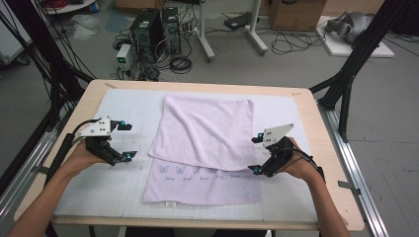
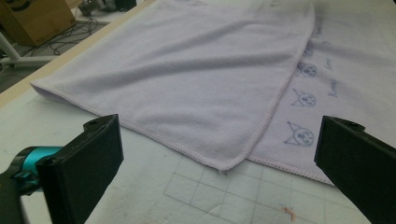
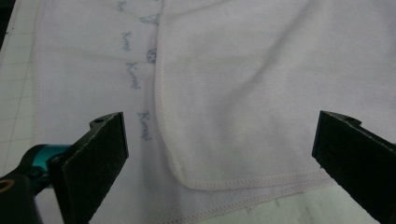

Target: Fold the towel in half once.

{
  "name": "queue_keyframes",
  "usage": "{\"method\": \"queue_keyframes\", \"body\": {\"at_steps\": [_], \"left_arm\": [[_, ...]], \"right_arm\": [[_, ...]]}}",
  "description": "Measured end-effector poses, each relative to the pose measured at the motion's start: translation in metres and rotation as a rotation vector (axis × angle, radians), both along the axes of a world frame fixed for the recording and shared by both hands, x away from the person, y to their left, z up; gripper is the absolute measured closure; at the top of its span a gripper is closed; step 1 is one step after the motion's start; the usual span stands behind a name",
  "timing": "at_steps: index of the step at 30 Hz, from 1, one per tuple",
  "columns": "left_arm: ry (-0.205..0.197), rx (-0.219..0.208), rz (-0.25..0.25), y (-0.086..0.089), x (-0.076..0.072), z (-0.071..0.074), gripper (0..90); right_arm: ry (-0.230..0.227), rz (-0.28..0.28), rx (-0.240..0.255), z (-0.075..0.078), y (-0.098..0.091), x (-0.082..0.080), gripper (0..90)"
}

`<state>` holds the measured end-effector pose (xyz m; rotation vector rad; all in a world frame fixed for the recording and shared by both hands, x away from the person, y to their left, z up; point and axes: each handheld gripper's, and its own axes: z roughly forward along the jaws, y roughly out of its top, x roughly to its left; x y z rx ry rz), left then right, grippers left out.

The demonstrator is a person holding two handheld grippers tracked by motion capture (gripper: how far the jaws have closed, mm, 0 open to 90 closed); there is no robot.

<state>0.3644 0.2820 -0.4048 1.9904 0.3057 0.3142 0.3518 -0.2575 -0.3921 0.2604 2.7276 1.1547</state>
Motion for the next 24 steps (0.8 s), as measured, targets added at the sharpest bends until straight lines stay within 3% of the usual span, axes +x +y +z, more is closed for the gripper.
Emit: {"method": "queue_keyframes", "body": {"at_steps": [6,7,9,11,14,19,21,24], "left_arm": [[0.02,0.024,-0.025,-0.005,-0.003,-0.01,1.7],[0.024,0.031,-0.025,-0.005,-0.003,-0.011,1.7],[0.04,0.042,-0.025,-0.007,-0.002,-0.015,1.7],[0.036,0.054,-0.034,-0.01,-0.002,-0.017,1.7],[0.039,0.07,-0.051,-0.015,-0.002,-0.021,1.7],[0.044,0.103,-0.069,-0.027,0.0,-0.028,1.7],[0.045,0.113,-0.07,-0.031,0.001,-0.03,1.7],[0.04,0.149,-0.073,-0.037,0.002,-0.032,1.7]], "right_arm": [[0.024,0.053,-0.075,-0.012,0.009,-0.004,6.5],[0.022,0.041,-0.091,-0.014,0.01,-0.004,7.0],[0.023,0.047,-0.104,-0.016,0.01,-0.003,15.9],[0.033,0.064,-0.112,-0.018,0.01,-0.003,19.0],[0.046,0.085,-0.148,-0.022,0.011,-0.003,29.4],[0.078,0.111,-0.223,-0.027,0.013,-0.002,65.0],[0.076,0.117,-0.22,-0.027,0.013,-0.003,75.5],[0.069,0.119,-0.214,-0.024,0.012,-0.003,83.6]]}}
